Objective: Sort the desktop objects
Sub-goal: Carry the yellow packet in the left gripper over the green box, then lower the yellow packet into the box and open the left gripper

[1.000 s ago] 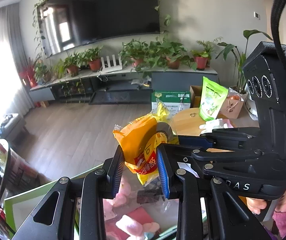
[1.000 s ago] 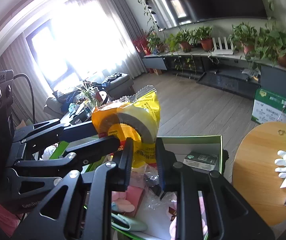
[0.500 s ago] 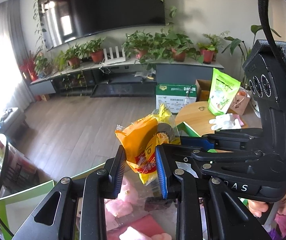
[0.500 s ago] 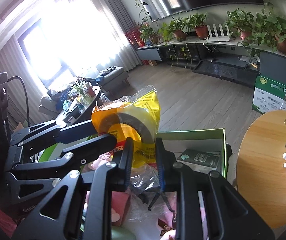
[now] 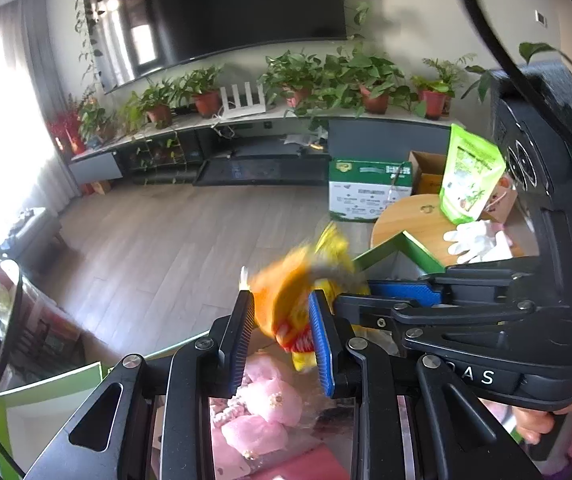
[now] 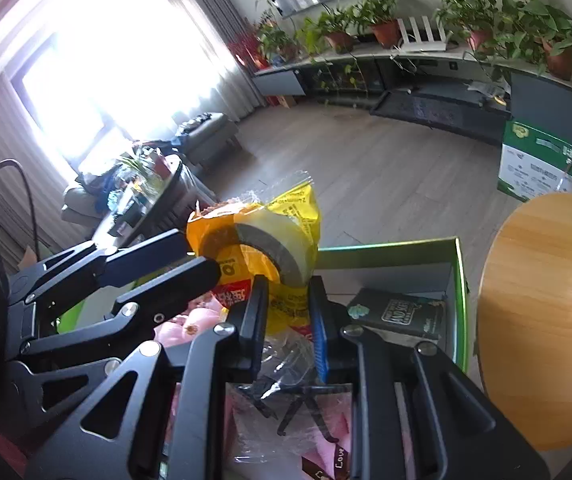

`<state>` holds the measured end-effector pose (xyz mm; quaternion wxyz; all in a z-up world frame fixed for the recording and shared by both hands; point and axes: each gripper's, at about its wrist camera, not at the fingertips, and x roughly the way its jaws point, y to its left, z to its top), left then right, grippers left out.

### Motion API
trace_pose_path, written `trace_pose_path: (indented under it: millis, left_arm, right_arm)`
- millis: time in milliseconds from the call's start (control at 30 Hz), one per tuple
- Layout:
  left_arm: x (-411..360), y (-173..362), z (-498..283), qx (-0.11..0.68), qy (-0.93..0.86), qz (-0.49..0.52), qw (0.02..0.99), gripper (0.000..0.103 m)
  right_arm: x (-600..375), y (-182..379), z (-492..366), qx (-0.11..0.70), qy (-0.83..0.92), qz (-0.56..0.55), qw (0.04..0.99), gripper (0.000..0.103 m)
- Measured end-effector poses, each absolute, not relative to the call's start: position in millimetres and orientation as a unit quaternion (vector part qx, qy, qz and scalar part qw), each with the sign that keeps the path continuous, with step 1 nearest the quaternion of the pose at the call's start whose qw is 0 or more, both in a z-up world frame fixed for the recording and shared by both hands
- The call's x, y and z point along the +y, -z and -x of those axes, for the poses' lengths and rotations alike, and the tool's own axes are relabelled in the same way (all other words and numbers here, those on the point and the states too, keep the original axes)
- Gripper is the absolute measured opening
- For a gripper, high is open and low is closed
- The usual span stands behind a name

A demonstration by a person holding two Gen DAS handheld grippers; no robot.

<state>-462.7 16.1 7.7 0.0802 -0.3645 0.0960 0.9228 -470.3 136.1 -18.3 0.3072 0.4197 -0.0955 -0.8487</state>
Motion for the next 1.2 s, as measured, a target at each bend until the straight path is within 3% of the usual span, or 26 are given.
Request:
trace_pose_path:
  millis: [767, 933, 1100, 1200]
  left_arm:
    - [12.3, 19.0, 466.5, 0.119, -0.907, 0.403, 0.042, 0.027]
    - [5.6, 16.4, 464.9, 0.105, -0.907, 0.406, 0.045, 0.027]
    - [6.1, 11.6, 461.8, 0.1, -0.907, 0.407, 0.049, 0.028]
    - [10.0, 6.3, 458.3, 0.106, -0.907, 0.404, 0.048, 0.035]
  right_arm:
    - [119.1, 37.7, 473.1, -0.013, 0.843, -0.479, 0.243, 0.025]
    - [114.0, 36.2, 474.0, -0.014, 0.838, -0.478, 0.264, 0.02]
    - [117.2, 28.3, 464.7, -0.013, 0.845, -0.474, 0.248, 0.023]
    - [122.6, 17.1, 454.9, -0.003, 0.853, -0.466, 0.234, 0.029]
